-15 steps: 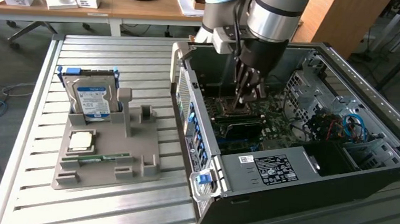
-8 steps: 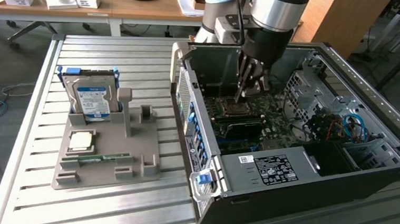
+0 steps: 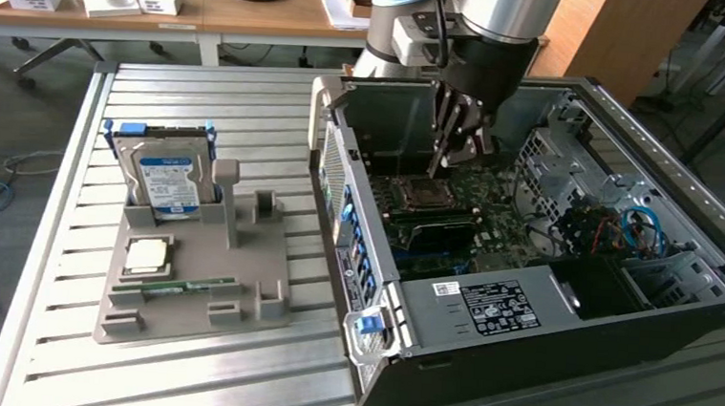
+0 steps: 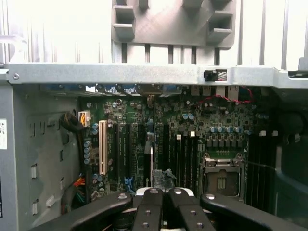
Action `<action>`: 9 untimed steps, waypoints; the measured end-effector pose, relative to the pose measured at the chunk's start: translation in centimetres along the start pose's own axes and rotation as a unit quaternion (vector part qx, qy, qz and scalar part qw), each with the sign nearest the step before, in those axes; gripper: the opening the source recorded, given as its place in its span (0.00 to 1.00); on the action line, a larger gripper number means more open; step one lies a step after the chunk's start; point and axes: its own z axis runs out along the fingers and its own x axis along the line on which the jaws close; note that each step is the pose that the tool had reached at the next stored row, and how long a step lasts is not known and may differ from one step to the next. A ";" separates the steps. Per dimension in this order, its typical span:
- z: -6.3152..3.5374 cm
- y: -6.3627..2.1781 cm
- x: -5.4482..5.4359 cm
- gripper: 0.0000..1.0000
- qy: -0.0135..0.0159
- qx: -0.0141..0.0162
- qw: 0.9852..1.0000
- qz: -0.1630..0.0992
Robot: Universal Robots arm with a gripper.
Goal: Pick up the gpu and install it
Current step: 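Press down on the gpu until it lock into place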
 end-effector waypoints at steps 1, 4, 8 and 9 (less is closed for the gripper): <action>0.00 0.00 0.0 0.11 0.000 0.000 1.000 0.000; -0.02 -0.14 0.0 0.11 0.000 0.000 1.000 0.000; -0.01 -0.97 0.0 0.11 0.000 0.000 1.000 0.000; -0.01 -1.23 0.0 0.11 0.000 0.000 1.000 0.000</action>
